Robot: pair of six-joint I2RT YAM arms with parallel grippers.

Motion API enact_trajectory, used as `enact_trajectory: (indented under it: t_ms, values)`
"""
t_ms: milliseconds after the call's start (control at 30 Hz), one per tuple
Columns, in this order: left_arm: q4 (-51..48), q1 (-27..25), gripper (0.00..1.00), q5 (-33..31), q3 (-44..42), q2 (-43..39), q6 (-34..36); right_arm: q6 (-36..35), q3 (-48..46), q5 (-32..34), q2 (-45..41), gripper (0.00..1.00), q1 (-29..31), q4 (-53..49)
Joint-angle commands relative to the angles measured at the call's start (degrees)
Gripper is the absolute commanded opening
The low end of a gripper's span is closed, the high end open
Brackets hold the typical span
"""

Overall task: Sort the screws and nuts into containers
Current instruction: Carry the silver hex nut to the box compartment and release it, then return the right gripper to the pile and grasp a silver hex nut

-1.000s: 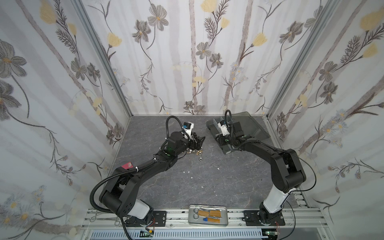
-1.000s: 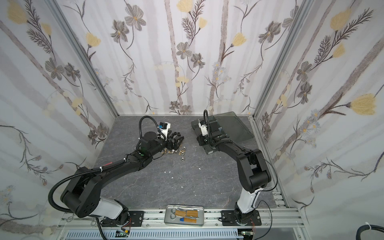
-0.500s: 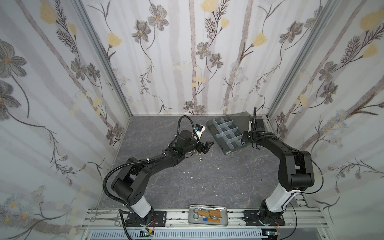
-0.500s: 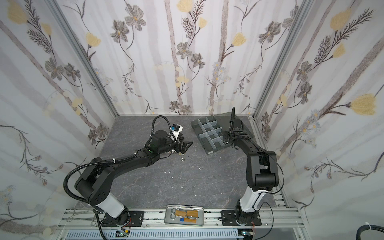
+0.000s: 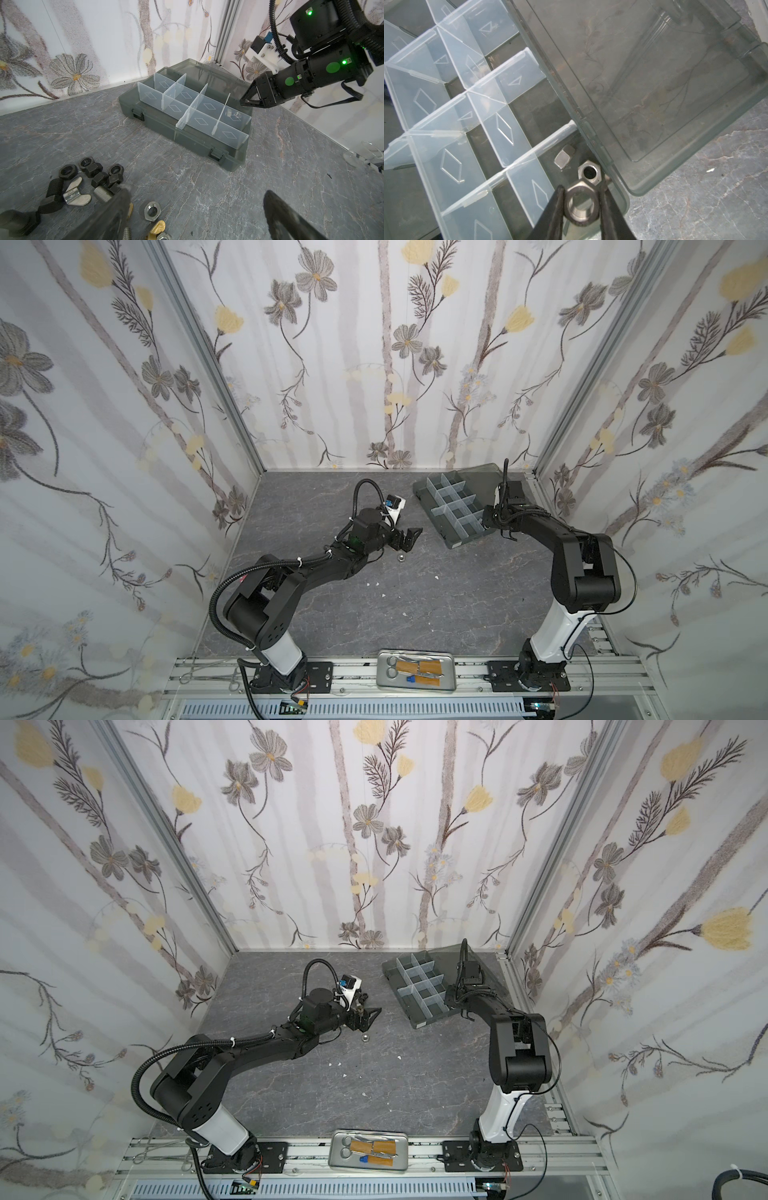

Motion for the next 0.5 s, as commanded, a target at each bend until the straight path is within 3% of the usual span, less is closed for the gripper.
enact_trajectory:
  t_ms: [0, 233, 367, 467]
  values:
    - [3.5, 0.1, 1.0, -2.3, -0.2, 0.0, -0.7, 0.1, 1.4, 0.9, 1.3, 0.48, 0.3, 0.5]
    - [8.9, 3.8, 1.0, -4.1, -5.7, -4.8, -5.5, -0.7, -0.3, 2.3, -4.6, 0.55, 4.1, 3.5]
    - [11.2, 10.7, 1.0, -6.8, -10.1, -7.9, -13.0, -4.2, -3.4, -5.1, -8.8, 0.56, 12.4, 11.9]
    - [8.7, 14.6, 1.0, -10.9, -11.5, -9.0, -15.7, -4.5, -3.0, -13.8, -5.2, 0.53, 18.2, 16.7]
